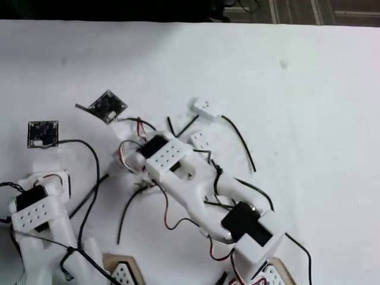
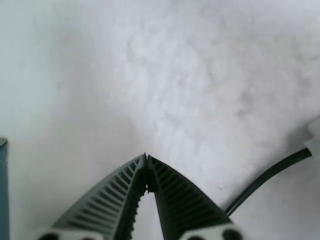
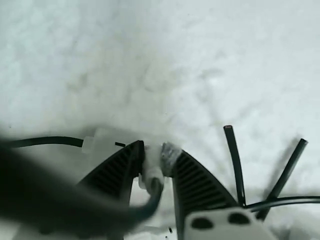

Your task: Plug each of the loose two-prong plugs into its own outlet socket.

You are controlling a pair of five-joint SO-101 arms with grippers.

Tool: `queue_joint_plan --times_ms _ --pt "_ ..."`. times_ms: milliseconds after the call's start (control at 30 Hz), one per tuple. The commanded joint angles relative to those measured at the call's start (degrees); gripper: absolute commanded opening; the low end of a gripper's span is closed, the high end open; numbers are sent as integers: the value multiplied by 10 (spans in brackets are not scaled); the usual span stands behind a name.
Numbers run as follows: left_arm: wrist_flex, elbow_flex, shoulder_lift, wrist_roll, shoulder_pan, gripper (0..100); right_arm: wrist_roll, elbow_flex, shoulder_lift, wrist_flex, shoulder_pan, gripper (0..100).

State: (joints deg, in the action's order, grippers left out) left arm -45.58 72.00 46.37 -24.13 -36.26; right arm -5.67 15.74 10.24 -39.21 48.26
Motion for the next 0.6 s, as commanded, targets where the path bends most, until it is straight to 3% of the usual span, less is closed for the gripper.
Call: queue_joint_plan --times_ms 0,567 --pt "10 -2 16 2 -3 25 4 -19 -4 10 -13 19" --pt "10 -2 16 2 -3 25 33 -19 28 -33 -15 19"
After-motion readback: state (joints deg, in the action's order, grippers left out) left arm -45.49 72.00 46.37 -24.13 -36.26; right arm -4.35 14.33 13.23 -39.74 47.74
